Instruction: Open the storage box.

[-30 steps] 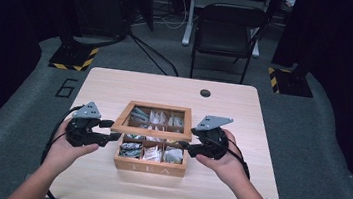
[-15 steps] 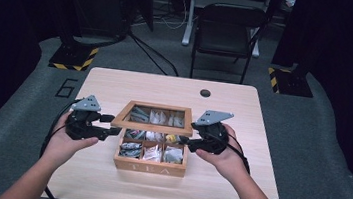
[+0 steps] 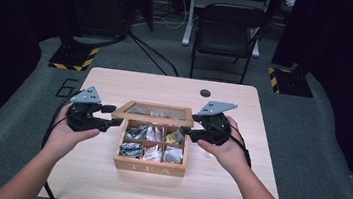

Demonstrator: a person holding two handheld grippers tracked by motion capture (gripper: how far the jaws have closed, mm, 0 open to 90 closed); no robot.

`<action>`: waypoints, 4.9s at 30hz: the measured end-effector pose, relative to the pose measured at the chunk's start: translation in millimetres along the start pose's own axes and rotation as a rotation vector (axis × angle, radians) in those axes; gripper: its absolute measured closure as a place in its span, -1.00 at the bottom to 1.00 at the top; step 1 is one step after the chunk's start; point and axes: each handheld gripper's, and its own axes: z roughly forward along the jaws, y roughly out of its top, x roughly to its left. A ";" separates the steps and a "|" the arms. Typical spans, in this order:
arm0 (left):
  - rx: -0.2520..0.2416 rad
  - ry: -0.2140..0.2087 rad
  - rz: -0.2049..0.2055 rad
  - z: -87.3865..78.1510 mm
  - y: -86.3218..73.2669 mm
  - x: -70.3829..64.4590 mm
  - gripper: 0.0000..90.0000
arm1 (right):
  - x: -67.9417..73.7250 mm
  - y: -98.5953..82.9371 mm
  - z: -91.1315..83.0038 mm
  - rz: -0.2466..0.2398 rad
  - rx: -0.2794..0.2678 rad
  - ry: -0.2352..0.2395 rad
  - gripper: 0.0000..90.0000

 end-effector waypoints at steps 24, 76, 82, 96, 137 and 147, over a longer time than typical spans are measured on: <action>-0.022 -0.003 -0.039 2.6 21.7 19.8 0.07 | -17.5 7.6 13.5 -0.013 -0.075 -0.097 0.19; -0.086 0.080 -0.078 37.2 36.8 56.2 0.27 | -62.0 21.2 42.4 0.131 -0.102 -0.088 0.25; -0.088 0.068 -0.101 40.7 39.7 62.5 0.27 | -67.9 24.1 45.1 0.156 -0.111 -0.082 0.26; -0.135 0.049 -0.126 50.4 38.6 77.3 0.29 | -80.9 33.8 50.5 0.173 -0.096 -0.064 0.30; -0.156 0.087 -0.127 78.3 32.8 92.4 0.34 | -100.3 22.7 82.6 0.216 -0.042 -0.087 0.31; -0.161 0.081 -0.144 81.4 31.6 96.1 0.35 | -103.6 19.4 90.6 0.235 -0.037 -0.091 0.33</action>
